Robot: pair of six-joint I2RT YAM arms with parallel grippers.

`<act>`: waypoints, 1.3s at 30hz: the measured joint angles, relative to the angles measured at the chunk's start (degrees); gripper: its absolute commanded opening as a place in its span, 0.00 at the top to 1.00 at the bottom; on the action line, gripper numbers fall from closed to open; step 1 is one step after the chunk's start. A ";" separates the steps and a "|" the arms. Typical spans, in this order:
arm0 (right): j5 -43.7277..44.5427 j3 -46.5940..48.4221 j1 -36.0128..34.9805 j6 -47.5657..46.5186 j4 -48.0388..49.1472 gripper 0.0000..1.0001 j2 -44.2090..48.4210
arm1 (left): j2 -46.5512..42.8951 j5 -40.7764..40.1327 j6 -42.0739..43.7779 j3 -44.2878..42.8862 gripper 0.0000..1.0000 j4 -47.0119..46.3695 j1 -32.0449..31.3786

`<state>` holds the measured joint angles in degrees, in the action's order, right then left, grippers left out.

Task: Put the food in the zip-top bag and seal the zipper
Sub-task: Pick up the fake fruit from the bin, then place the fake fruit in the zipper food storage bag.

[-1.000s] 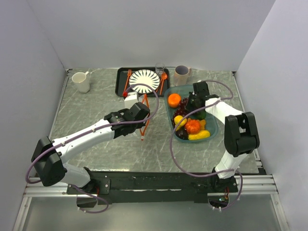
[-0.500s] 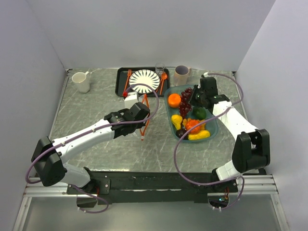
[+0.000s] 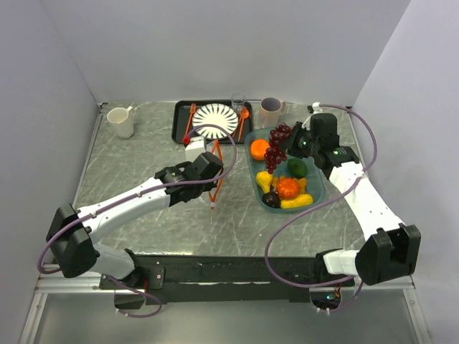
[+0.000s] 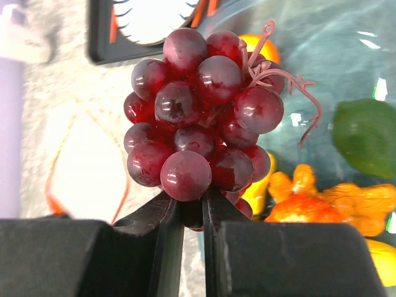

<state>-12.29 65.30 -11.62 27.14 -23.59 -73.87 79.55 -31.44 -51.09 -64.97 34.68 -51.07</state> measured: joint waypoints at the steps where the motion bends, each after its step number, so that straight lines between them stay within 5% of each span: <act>1: -1.11 0.00 0.00 0.11 -0.04 0.91 0.52 | 0.00 0.07 0.00 0.00 0.99 -0.09 0.00; 17: -16.15 -3.08 -5.31 10.14 8.11 0.92 2.69 | -0.55 1.77 -0.02 0.00 0.99 -2.16 0.00; 39: -17.92 -4.22 -14.43 17.79 18.43 0.96 -7.52 | -2.21 4.90 -0.09 0.00 0.99 -5.31 0.00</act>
<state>-30.22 61.08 -26.04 44.93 -5.17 -81.38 77.34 -26.55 -51.18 -64.97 29.36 -51.07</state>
